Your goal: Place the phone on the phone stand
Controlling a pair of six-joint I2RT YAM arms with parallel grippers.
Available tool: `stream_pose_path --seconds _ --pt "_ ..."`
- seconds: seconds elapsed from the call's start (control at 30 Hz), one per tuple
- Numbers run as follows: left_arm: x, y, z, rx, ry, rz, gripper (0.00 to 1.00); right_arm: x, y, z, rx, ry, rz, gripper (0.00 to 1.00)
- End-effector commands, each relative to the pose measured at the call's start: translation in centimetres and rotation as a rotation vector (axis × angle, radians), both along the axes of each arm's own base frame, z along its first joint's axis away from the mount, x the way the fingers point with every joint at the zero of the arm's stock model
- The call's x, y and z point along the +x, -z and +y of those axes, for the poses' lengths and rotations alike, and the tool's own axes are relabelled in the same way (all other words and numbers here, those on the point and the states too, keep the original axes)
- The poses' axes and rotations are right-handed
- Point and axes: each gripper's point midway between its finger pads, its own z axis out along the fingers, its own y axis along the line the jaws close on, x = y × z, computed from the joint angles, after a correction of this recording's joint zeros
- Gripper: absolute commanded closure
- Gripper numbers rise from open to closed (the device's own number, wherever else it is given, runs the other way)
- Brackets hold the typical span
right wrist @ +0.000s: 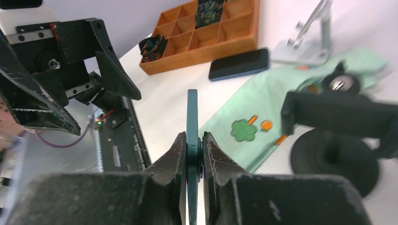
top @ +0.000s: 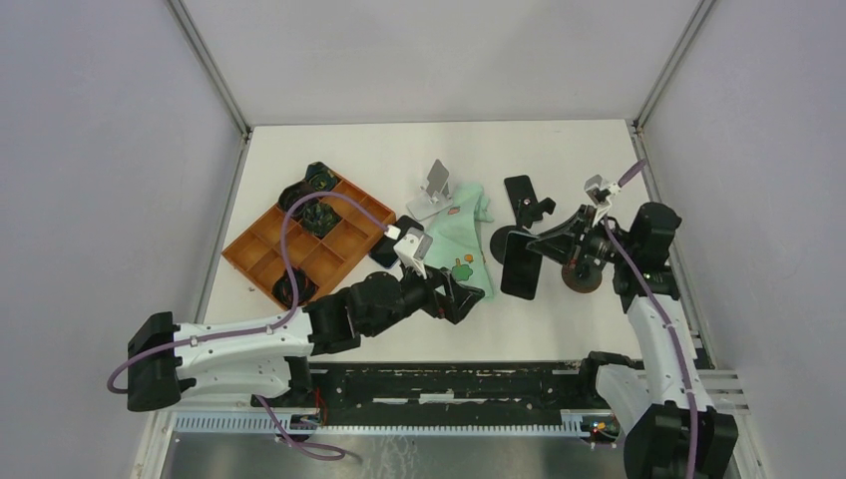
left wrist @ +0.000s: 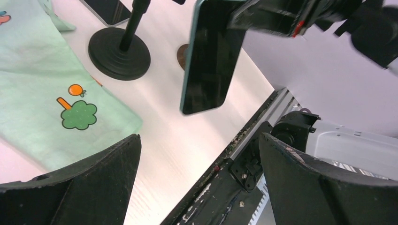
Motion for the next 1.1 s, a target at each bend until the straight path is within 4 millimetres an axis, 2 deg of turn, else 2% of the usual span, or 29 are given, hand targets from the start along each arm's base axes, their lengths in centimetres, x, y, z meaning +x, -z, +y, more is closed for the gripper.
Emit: stream_pose_path --seconds 0.0,0.33,0.53,0.73,0.87,1.03,1.07 --pt "0.9 -0.7 1.0 0.043 -0.045 -0.071 0.0 -0.5 -3.7 -1.6 -0.044 -0.091 -0.195 1.0" --pt "1.1 0.2 2.6 0.057 -0.088 -0.068 0.0 2.8 -4.1 -9.0 -0.043 0.112 -0.216 1.0" --pt "1.3 0.6 3.2 0.065 -0.11 -0.07 0.0 3.6 -4.8 -11.4 -0.094 0.21 -0.271 1.0" --pt "1.4 0.8 3.7 0.071 -0.124 -0.071 0.0 4.8 -4.5 -14.0 -0.135 0.297 -0.293 1.0" --pt "1.5 0.6 4.5 0.064 -0.142 -0.074 0.0 5.4 -4.4 -15.1 -0.168 0.324 -0.321 1.0" --pt "1.5 0.5 5.2 0.065 -0.16 -0.077 0.0 6.5 -3.5 -16.6 -0.261 0.366 -0.338 0.96" --pt "1.5 0.6 5.3 0.065 -0.162 -0.077 0.0 6.3 -2.8 -16.7 -0.276 0.366 -0.304 0.95"
